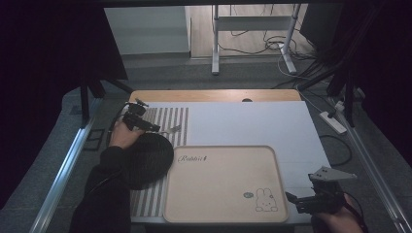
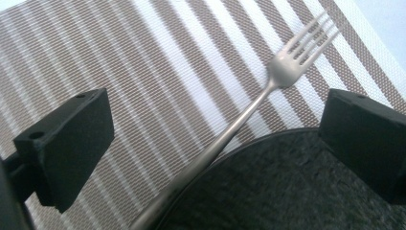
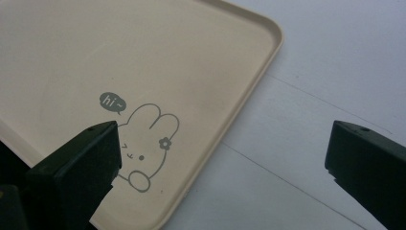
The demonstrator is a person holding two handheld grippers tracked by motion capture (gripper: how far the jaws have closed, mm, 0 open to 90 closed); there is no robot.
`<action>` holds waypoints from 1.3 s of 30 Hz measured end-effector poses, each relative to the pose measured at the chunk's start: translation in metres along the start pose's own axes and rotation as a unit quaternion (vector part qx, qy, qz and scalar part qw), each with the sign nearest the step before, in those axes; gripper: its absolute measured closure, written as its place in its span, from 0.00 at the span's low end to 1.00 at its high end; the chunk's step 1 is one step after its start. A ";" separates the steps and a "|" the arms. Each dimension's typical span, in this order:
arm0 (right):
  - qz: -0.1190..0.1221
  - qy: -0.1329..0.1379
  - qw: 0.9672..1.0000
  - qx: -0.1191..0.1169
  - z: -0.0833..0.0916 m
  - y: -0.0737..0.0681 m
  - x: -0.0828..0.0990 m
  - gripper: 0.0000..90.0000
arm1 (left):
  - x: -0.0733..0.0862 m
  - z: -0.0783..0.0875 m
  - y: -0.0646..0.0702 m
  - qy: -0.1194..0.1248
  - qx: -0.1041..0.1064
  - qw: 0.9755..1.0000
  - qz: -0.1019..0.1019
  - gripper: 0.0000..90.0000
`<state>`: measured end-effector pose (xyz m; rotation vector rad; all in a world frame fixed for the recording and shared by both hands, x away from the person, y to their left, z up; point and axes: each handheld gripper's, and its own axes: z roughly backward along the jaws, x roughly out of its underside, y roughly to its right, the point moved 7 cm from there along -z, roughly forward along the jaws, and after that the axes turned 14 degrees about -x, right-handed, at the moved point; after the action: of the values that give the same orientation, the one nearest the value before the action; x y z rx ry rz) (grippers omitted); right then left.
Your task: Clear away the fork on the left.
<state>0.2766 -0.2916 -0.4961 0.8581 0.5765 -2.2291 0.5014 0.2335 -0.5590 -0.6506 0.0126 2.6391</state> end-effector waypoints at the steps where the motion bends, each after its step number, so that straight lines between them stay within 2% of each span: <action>1: 0.000 0.000 1.000 0.000 0.000 0.000 0.000 0.00 | -0.002 -0.002 0.003 -0.002 0.000 1.000 -0.006 0.00; 5: 0.000 0.000 1.000 -0.001 0.000 0.000 0.000 0.00 | -0.008 -0.008 0.011 -0.013 0.002 1.000 -0.021 0.00; 8: 0.000 0.001 1.000 -0.002 0.000 0.000 0.000 0.00 | -0.011 -0.018 0.018 -0.041 0.001 0.998 -0.046 0.00; 9: 0.000 0.001 1.000 -0.002 0.000 0.000 0.000 0.00 | -0.011 -0.018 0.018 -0.041 0.001 0.998 -0.046 0.00; 14: 0.001 0.001 1.000 -0.004 0.000 0.000 0.000 0.00 | -0.010 -0.031 0.017 -0.075 -0.017 0.994 -0.075 0.01; 16: 0.002 0.001 1.000 -0.005 0.000 -0.001 0.000 0.00 | -0.009 -0.035 0.013 -0.080 -0.023 0.994 -0.075 0.08; 18: 0.002 0.001 1.000 -0.004 0.000 -0.001 0.000 0.00 | -0.009 -0.036 0.011 -0.077 -0.020 0.994 -0.073 0.12; 20: 0.002 0.001 1.000 -0.005 0.000 -0.001 0.000 0.00 | -0.009 -0.033 0.006 -0.061 -0.016 0.995 -0.077 0.20; 22: 0.002 0.000 1.000 -0.005 0.000 -0.001 0.000 0.00 | -0.009 -0.030 0.001 -0.053 -0.016 0.995 -0.083 0.38; 24: 0.003 0.000 1.000 -0.005 0.000 -0.001 0.000 0.00 | -0.009 -0.029 -0.001 -0.048 -0.013 0.995 -0.090 0.49; 25: 0.004 -0.002 1.000 -0.004 0.000 -0.001 0.000 0.00 | -0.009 -0.029 -0.001 -0.046 -0.013 0.994 -0.095 0.50; 27: 0.004 -0.003 1.000 -0.004 0.000 -0.001 0.000 0.00 | -0.009 -0.027 0.003 -0.039 -0.004 0.992 -0.119 0.57; 28: 0.004 -0.003 1.000 -0.004 0.000 -0.001 0.000 0.00 | -0.009 -0.026 0.005 -0.037 -0.004 0.990 -0.133 0.66; 29: 0.004 -0.003 1.000 -0.004 0.000 -0.001 0.000 0.00 | -0.009 -0.025 0.007 -0.037 0.002 0.989 -0.142 0.71; 30: 0.004 -0.003 1.000 -0.004 0.000 -0.001 0.000 0.00 | -0.010 -0.025 0.008 -0.037 -0.001 0.988 -0.151 0.81; 31: 0.004 -0.003 1.000 -0.004 0.000 -0.001 0.000 0.00 | -0.010 -0.025 0.009 -0.037 0.013 0.988 -0.152 0.81; 32: 0.005 -0.002 1.000 -0.005 0.000 -0.001 0.000 0.00 | -0.010 -0.026 0.008 -0.032 0.013 0.986 -0.162 0.90; 35: 0.006 -0.002 1.000 -0.005 0.000 -0.002 0.000 0.00 | -0.010 -0.027 0.004 -0.026 0.025 0.987 -0.157 0.96; 39: 0.003 0.000 1.000 -0.008 0.000 -0.001 0.000 0.00 | -0.008 -0.027 0.001 -0.013 0.041 0.988 -0.150 0.96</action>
<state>0.2756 -0.2912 -0.4959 0.8510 0.5898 -2.2170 0.5193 0.2262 -0.5798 -0.5430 0.0150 2.3443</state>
